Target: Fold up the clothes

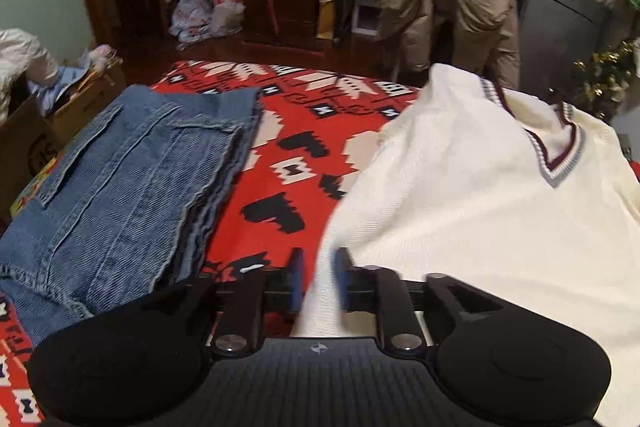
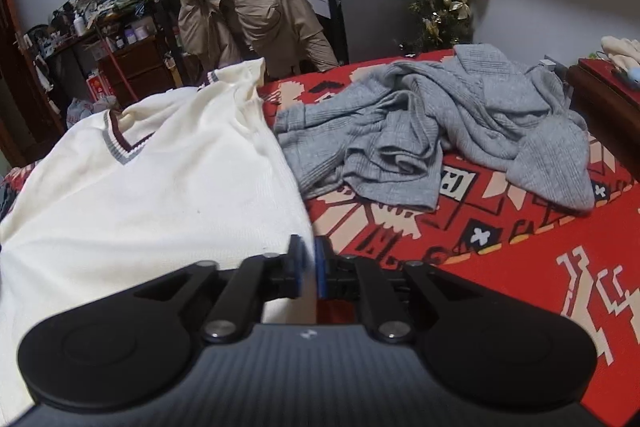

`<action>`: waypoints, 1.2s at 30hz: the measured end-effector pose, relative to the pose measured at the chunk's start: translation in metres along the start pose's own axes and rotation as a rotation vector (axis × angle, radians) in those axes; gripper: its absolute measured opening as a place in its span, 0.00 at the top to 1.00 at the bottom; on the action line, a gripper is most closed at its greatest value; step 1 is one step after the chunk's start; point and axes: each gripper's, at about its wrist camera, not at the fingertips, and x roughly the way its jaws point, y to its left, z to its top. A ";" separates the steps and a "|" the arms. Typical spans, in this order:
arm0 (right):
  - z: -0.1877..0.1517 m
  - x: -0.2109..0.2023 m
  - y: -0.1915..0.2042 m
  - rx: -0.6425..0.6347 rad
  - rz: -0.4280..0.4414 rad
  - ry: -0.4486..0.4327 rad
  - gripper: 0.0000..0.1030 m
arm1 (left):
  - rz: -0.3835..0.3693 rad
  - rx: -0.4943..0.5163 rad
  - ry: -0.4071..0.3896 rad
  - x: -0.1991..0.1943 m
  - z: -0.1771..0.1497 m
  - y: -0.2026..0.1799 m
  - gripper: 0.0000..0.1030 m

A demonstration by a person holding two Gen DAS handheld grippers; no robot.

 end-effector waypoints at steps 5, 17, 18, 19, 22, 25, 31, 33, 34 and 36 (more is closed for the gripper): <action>0.007 -0.016 0.004 0.000 -0.007 -0.059 0.69 | -0.068 -0.114 0.035 -0.003 0.008 0.018 0.74; 0.014 -0.033 0.066 -0.092 0.076 -0.055 0.37 | -0.159 -0.273 0.091 0.003 0.023 0.050 0.74; 0.016 -0.032 0.076 -0.121 0.085 -0.046 0.37 | -0.161 -0.281 0.086 0.002 0.025 0.054 0.74; 0.019 -0.030 0.087 -0.147 0.103 -0.032 0.37 | -0.164 -0.285 0.083 0.000 0.027 0.058 0.74; 0.033 -0.019 0.128 -0.187 0.211 0.019 0.42 | -0.179 -0.297 0.071 -0.004 0.031 0.068 0.79; 0.044 -0.007 0.179 -0.230 0.295 0.037 0.49 | -0.212 -0.327 0.068 -0.004 0.034 0.079 0.81; 0.054 0.035 0.293 -0.368 0.428 0.044 0.63 | -0.215 -0.375 0.036 -0.011 0.042 0.104 0.81; 0.051 0.052 0.328 -0.422 0.448 0.057 0.67 | -0.219 -0.388 0.038 -0.011 0.044 0.111 0.81; 0.049 0.060 0.344 -0.449 0.452 0.064 0.70 | -0.221 -0.395 0.042 -0.010 0.044 0.114 0.81; 0.044 0.079 0.370 -0.497 0.446 0.079 0.70 | -0.225 -0.406 0.051 -0.007 0.043 0.119 0.81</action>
